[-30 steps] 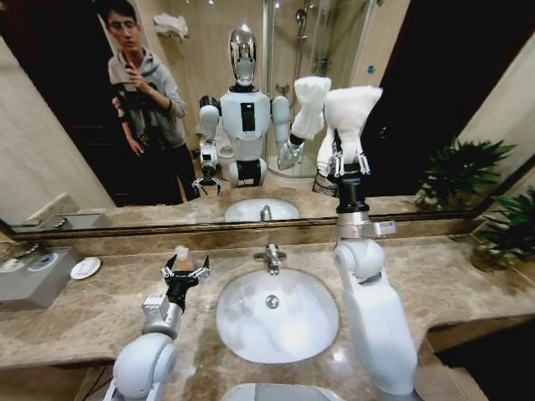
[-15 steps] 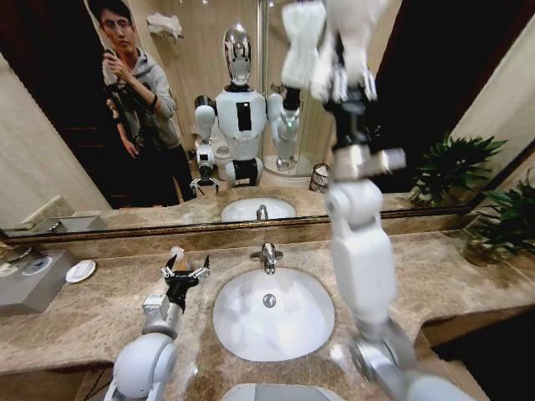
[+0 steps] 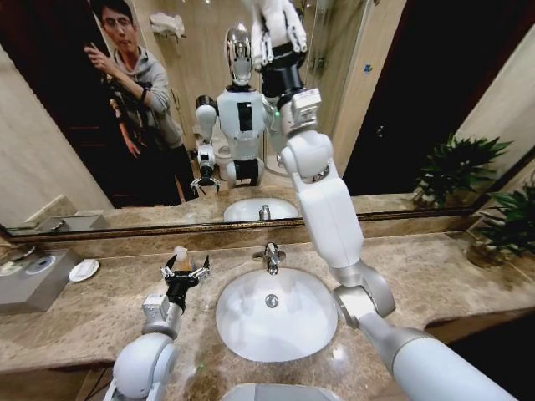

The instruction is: Pick up the towel from the sink counter and wipe the mirror surface.

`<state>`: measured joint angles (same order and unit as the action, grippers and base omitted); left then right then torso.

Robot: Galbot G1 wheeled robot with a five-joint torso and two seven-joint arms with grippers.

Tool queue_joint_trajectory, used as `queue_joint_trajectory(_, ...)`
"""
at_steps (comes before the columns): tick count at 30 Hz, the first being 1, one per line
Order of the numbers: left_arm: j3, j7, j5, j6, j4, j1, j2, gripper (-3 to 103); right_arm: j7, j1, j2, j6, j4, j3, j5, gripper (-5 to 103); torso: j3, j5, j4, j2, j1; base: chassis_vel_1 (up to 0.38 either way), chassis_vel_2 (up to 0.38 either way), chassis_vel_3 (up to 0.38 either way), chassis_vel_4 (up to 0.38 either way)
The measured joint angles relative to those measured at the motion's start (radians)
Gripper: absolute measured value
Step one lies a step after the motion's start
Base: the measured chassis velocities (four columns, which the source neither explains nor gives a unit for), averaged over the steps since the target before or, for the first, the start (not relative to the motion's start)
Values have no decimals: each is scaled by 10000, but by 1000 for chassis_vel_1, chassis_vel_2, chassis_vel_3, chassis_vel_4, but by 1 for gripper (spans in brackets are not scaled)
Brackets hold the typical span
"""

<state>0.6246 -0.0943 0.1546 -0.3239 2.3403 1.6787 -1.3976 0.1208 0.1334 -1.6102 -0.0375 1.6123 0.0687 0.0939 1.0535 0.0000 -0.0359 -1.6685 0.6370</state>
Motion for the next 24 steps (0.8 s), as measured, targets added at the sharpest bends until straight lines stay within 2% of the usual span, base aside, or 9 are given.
queue_joint_trajectory(6,0,0,0,0,0,0,0,100,-26,251,3,49,192,465,-98,22,0,-6,-8,0,-1,0,0,0,0)
queue_joint_trajectory(9,0,0,0,0,0,0,1,100,50,499,16,7,709,1126,-358,22,5,4,7,2,7,0,0,0,0)
queue_joint_trajectory(17,0,0,0,0,0,0,0,100,81,575,22,-3,991,1965,-493,22,4,2,4,2,7,0,0,0,0)
queue_joint_trajectory(21,0,0,0,0,0,0,1,100,-59,737,27,140,984,1654,-655,22,3,-1,0,2,5,0,0,0,0)
queue_joint_trajectory(24,0,0,0,0,0,-2,0,100,-459,1129,25,459,1010,845,-717,22,2,-3,-2,2,4,0,0,0,0)
